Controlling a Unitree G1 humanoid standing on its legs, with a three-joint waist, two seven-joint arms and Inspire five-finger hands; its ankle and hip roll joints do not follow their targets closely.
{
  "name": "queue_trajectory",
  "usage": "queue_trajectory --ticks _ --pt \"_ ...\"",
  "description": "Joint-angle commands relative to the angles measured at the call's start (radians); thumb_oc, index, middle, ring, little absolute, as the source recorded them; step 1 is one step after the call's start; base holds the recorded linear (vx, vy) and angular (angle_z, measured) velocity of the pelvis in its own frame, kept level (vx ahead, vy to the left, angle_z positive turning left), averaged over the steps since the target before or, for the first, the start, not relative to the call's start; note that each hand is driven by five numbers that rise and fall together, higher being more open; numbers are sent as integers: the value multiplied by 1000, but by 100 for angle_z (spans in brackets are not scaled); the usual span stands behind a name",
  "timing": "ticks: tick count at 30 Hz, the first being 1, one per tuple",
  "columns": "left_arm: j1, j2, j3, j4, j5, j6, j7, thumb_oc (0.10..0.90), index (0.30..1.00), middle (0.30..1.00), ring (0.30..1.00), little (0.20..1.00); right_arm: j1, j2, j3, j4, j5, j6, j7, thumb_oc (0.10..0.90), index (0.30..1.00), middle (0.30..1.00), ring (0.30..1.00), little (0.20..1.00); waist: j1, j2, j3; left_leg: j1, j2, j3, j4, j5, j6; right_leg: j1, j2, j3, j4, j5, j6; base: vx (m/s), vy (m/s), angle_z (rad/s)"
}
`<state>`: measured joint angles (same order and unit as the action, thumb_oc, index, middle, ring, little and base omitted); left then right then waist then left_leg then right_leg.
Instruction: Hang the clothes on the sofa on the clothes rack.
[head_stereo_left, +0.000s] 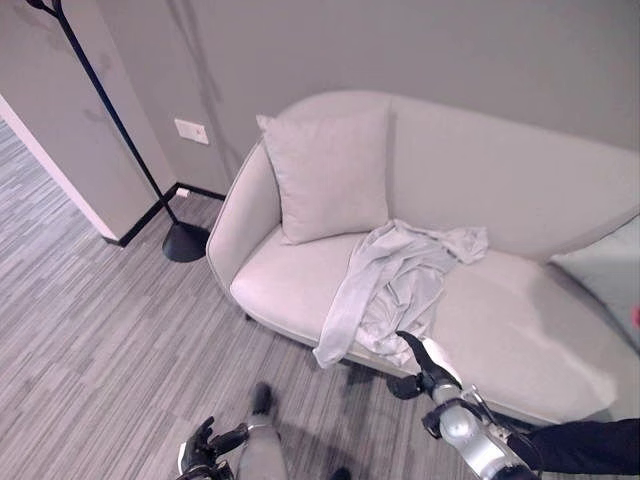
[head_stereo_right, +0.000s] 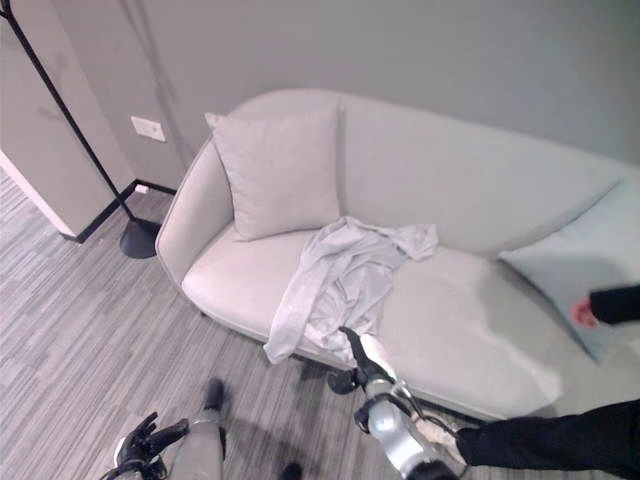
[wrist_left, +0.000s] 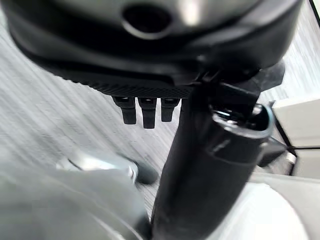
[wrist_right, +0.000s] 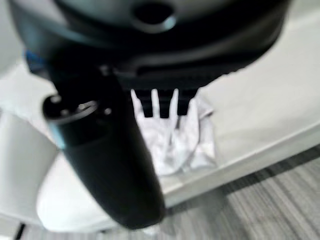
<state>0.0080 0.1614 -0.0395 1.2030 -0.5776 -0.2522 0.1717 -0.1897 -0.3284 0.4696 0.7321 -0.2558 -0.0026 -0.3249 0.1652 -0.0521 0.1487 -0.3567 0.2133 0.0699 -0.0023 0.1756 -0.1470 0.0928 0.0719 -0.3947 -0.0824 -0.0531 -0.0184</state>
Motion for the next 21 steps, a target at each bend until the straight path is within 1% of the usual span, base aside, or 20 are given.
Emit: queue_trajectory --ticks 1,3,5,7,10,11,13,17,19,21 --pt "-2 11 -152 9 145 -7 23 800 900 900 900 900 -125 -24 -97 49 33 -21 -154 800 900 900 900 900 28 46 -48 106 50 -27 -20 30 -1 43 -213 22 34 -35 139 236 142 30" --pt "-15 28 -165 29 158 -9 27 800 900 900 900 900 -197 4 -98 145 98 -36 -192 800 900 900 900 900 44 41 -42 90 35 -25 -2 14 5 35 -233 25 28 -23 151 145 130 43" --pt "-47 46 -186 32 152 -21 33 800 900 900 900 900 -281 29 -84 233 144 -45 -217 800 900 900 900 900 66 39 -9 48 21 -28 22 4 5 1 -254 28 31 -8 160 -44 103 48" --pt "-80 55 -229 5 151 -39 43 800 900 900 900 900 -384 27 -70 331 167 -42 -237 800 900 900 900 900 82 47 32 -4 6 -39 41 1 6 -57 -266 34 40 10 163 -143 83 0" --pt "-118 68 -299 -38 157 -56 58 800 900 900 900 900 -539 21 -62 505 211 -41 -266 800 900 900 900 900 102 53 78 -63 2 -49 62 0 5 -109 -276 26 45 34 166 -107 48 -13" --pt "-119 68 -299 -38 157 -56 58 800 900 900 900 900 -541 21 -62 505 212 -41 -266 800 900 900 900 900 102 53 78 -63 2 -49 62 0 5 -109 -276 26 45 34 166 -73 26 6" --pt "-145 65 -366 -69 154 -62 76 800 900 900 900 900 -648 22 -45 602 241 -43 -302 800 900 900 900 900 123 47 119 -115 1 -62 81 -1 6 -149 -278 23 36 55 173 -81 12 17" --pt "-164 61 -408 -72 170 -54 87 800 900 900 900 900 -700 40 -29 662 247 -35 -314 800 900 900 900 900 136 36 136 -149 0 -75 83 5 4 -171 -274 13 28 66 176 -33 -10 16" --pt "-171 57 -416 -62 177 -51 91 800 900 900 900 900 -705 49 -27 678 248 -34 -320 800 900 900 900 900 139 33 137 -153 0 -78 78 9 2 -174 -272 9 27 66 177 3 -23 20" --pt "-174 55 -415 -51 190 -46 105 800 900 900 900 900 -696 71 -39 670 276 -45 -341 800 900 900 900 900 139 26 129 -139 4 -78 56 15 0 -174 -269 4 25 66 178 19 -16 7"
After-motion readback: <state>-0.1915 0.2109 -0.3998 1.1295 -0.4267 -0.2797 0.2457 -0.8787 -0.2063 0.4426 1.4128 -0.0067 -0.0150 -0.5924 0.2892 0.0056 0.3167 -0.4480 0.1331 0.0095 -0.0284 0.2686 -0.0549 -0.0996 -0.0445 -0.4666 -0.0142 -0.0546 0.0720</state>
